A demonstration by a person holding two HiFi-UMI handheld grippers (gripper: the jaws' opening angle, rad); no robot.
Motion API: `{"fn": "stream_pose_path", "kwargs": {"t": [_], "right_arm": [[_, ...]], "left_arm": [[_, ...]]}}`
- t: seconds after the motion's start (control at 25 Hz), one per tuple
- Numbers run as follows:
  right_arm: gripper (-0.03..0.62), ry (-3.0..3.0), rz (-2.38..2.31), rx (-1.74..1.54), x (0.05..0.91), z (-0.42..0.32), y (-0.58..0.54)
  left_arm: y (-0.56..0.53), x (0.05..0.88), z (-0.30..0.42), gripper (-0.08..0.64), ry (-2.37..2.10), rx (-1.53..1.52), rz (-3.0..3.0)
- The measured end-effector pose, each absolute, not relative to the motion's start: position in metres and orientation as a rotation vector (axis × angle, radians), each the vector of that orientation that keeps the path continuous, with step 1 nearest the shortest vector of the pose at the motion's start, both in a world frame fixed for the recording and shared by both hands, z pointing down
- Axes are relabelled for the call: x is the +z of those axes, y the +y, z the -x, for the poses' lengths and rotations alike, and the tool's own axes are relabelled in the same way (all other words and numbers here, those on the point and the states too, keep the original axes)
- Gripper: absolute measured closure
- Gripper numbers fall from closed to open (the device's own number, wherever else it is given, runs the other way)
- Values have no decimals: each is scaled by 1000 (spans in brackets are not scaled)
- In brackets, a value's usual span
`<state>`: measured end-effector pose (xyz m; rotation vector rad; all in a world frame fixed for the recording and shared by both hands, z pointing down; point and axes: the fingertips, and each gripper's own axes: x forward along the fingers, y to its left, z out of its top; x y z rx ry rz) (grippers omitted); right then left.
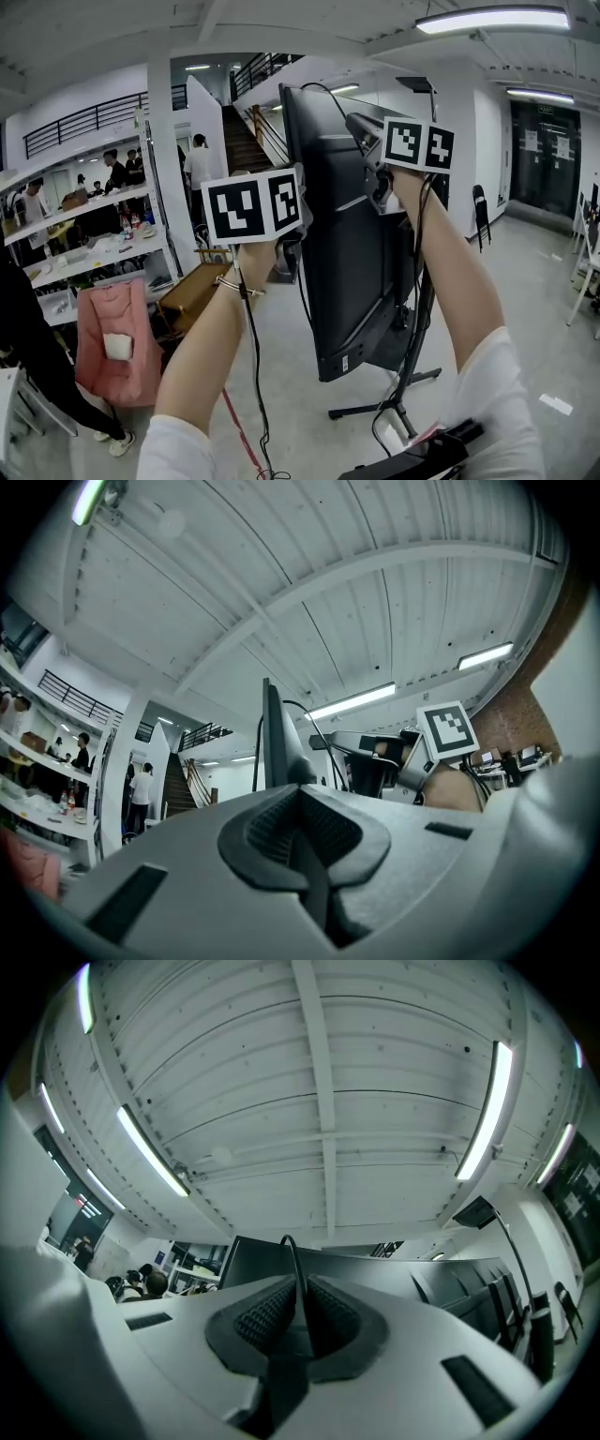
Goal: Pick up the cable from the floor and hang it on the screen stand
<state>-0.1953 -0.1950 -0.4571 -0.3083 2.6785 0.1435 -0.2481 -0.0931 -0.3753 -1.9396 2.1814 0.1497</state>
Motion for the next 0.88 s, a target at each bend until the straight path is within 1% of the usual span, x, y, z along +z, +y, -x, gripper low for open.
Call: {"fn": "stream_pose_path", "kwargs": {"t": [0.48,0.64,0.88], "right_arm": [[561,2640,337,73,-431,161,-203],[563,2660,423,73,-403,157,-211],[563,2737,555,107,-335,143,-223]], "left_arm": [[-96,-344,233,557,2193,166,1978],[-94,-331,231,557,2178,150,2003],[-96,-288,210,557,2157,98,2061]]}}
